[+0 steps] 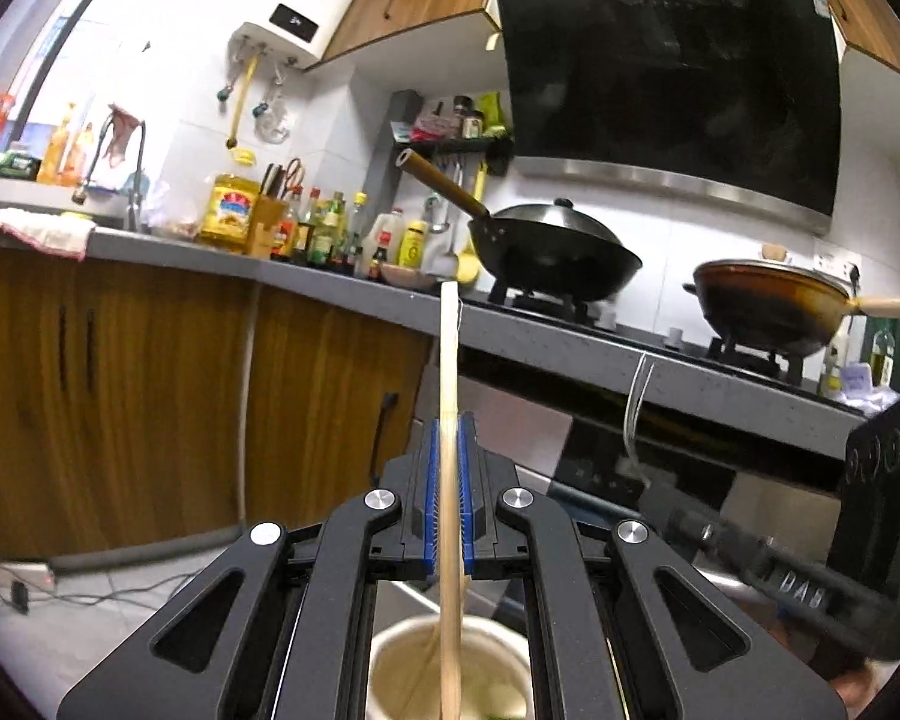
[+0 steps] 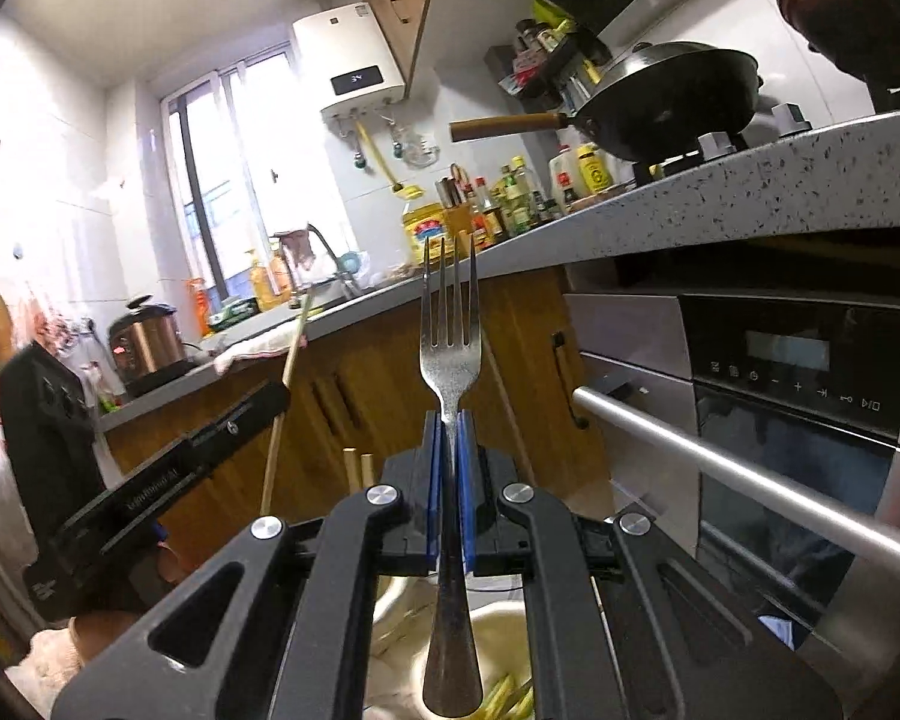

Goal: Organize utensils
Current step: 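Lift the chopstick with the left gripper while the right carries the silver fork above the holder, then drop the chopstick into the tall pot while the right drops the fork into the small pot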

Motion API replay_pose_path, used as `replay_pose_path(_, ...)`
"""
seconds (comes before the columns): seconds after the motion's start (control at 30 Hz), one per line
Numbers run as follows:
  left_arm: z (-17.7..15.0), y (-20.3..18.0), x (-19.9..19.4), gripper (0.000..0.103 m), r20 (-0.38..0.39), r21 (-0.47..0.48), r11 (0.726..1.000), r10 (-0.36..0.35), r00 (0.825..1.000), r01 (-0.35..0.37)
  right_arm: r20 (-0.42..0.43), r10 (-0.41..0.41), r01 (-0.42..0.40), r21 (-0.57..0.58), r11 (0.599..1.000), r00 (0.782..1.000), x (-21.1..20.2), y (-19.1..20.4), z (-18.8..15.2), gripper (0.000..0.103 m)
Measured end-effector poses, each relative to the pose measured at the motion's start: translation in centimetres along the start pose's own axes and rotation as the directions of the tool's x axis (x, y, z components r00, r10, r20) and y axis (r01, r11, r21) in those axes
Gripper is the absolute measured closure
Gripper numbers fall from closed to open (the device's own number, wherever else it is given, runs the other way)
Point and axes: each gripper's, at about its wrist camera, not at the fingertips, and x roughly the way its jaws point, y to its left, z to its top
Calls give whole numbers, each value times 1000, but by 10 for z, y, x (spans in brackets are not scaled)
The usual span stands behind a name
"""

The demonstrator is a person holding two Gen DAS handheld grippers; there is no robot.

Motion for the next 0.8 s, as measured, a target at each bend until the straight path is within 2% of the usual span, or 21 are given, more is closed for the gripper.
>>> replay_pose_path(0.07, -3, 1, 4, 97, 0, -15, 1000, -3, 1000, 3, 12, -10, 10, -17, 1000, 1000, 5, 1, -3, 98)
replay_pose_path(0.17, -9, -2, 10, 97, 5, 14, 1000, 15, 1000, -15, 15, -26, 27, -48, 998, 1000, 11, 3, -9, 98)
replay_pose_path(0.4, -24, 4, 1, 97, -36, 50, 999, 8, 999, -6, -28, -17, 14, -81, 997, 999, 13, -4, -25, 98)
replay_pose_path(0.5, -31, 6, -6, 97, -82, 74, 997, -11, 997, 17, -43, 0, -4, -94, 996, 999, 6, -6, -32, 98)
replay_pose_path(0.6, -40, 5, -17, 97, -122, 127, 992, 3, 992, 13, -57, 10, -15, -104, 994, 998, -1, -7, -37, 98)
replay_pose_path(0.8, -51, 4, -29, 97, -206, 164, 986, 1, 979, 33, -100, 23, -32, -92, 995, 995, -11, -12, -47, 98)
